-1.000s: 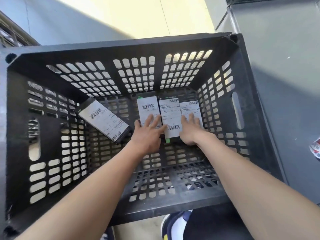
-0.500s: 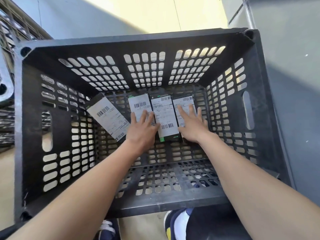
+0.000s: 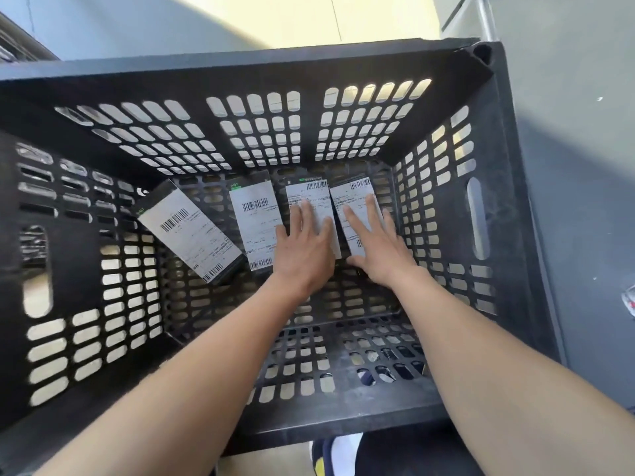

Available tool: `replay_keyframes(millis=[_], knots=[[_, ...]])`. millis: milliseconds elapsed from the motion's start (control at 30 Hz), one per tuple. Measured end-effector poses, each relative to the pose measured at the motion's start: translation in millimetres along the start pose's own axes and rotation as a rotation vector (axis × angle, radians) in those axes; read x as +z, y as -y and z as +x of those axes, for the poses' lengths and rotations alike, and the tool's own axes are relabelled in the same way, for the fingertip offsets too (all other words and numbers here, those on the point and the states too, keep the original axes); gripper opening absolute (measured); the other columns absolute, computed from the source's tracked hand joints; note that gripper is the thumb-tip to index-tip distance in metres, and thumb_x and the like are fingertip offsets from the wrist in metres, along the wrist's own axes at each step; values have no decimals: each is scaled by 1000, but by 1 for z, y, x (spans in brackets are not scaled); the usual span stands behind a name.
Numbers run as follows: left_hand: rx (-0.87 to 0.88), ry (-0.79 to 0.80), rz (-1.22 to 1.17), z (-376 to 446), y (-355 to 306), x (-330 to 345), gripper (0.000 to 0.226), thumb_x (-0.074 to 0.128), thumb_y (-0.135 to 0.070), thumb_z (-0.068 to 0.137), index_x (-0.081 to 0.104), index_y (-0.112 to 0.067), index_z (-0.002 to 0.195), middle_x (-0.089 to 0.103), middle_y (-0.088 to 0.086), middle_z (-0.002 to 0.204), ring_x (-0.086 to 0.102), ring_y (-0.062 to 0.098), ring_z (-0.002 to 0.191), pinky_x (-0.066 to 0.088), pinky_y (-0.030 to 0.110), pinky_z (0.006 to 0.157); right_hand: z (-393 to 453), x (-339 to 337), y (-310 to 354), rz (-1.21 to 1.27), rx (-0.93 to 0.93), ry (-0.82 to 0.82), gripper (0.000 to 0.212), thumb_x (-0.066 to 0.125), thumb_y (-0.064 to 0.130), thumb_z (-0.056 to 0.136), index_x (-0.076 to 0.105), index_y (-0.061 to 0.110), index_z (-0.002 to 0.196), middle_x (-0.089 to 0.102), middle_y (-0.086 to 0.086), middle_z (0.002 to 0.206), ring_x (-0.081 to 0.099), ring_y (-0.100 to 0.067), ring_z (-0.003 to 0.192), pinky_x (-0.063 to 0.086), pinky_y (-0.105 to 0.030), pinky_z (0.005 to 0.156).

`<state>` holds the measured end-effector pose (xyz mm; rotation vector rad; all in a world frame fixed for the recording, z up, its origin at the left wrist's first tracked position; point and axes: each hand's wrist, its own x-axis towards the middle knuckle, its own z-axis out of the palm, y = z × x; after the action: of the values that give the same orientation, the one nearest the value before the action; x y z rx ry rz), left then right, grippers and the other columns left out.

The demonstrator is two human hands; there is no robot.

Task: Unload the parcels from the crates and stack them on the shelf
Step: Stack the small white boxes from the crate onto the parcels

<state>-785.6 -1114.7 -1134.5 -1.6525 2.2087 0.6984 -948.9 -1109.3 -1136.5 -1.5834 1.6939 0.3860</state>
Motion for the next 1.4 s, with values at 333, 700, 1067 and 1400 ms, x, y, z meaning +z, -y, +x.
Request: replay_keyframes(millis=[333, 700, 1067, 1400], knots=[[-117, -87, -164, 16, -14, 14, 75, 49, -45, 101, 9, -21, 160, -11, 17, 168, -12, 39, 154, 28, 62, 115, 2, 2, -9, 77, 21, -106, 97, 64, 17, 94, -4, 53, 155, -35, 18, 159, -4, -23, 151, 35, -48, 114], [-124, -87, -303, 8, -22, 7, 85, 66, -33, 87, 19, -24, 158, -4, 7, 169, -14, 31, 154, 30, 71, 106, -11, 1, -6, 171, 112, -158, 92, 64, 17, 93, 5, 49, 157, -25, 18, 163, 9, -25, 147, 39, -41, 106], [39, -217, -154, -42, 4, -36, 59, 62, -25, 89, 43, -19, 145, 32, 5, 160, 21, 30, 144, 36, 62, 105, -49, -30, 31, 254, 119, -297, 81, 65, 29, 93, 19, 36, 158, -6, 12, 167, 15, -25, 146, 37, -44, 113], [202, -490, -56, -148, -9, -119, 46, 66, -19, 87, 63, -13, 133, 47, 7, 152, 35, 32, 138, 36, 55, 105, -186, -68, 65, 305, 61, -480, 80, 66, 30, 89, 25, 35, 158, 4, 8, 168, 24, -29, 143, 36, -42, 109]])
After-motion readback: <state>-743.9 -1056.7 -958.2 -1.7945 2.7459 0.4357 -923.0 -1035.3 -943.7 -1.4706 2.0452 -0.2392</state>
